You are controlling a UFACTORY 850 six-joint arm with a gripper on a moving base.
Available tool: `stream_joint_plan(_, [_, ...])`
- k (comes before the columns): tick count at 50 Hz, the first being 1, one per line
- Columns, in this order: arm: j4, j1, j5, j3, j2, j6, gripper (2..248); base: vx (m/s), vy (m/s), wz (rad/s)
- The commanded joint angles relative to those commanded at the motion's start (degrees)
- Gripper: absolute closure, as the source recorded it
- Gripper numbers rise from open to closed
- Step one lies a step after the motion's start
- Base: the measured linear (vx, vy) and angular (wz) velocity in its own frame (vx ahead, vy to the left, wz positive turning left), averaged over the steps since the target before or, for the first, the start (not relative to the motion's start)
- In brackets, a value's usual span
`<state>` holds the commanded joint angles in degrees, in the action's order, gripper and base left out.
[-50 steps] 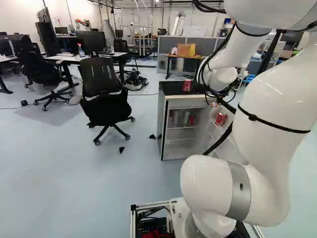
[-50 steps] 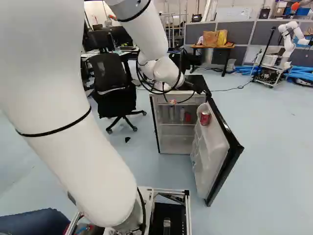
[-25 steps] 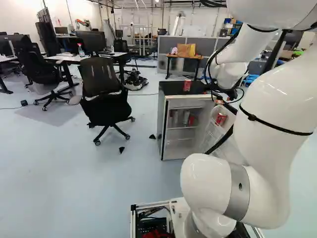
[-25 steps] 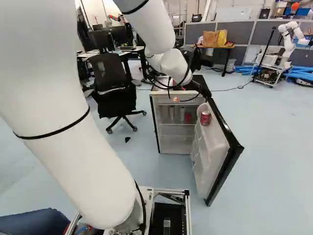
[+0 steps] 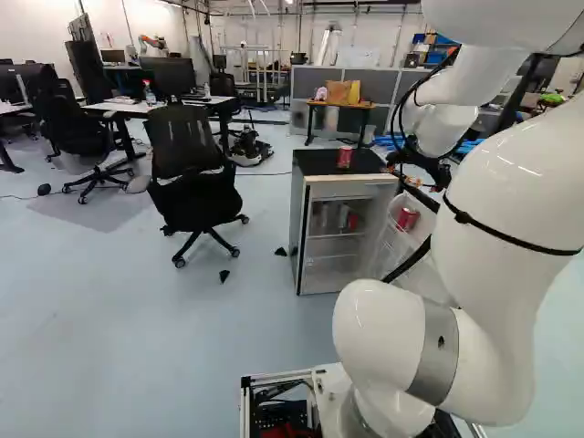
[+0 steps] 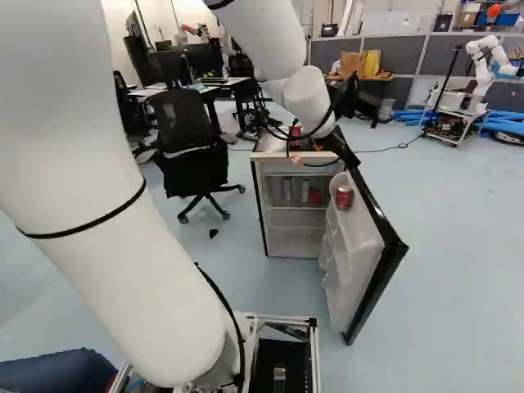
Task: Grab a drink from the fridge
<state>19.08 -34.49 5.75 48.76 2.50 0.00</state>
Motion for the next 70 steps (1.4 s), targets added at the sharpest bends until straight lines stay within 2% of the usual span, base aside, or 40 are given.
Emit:
stream_joint_plan(25, [6.16, -4.91, 8.47, 2.28, 1.6, 0.0, 3, 0.0, 0.0, 0.0])
stream_joint_plan(51, [6.22, -9.08, 9.07, 6.61, 5.59, 0.0, 3, 0.0, 0.0, 0.0])
stream_joint_plan(70, [6.22, -11.65, 11.72, 10.47, 9.02, 0.0, 3, 0.0, 0.0, 0.0])
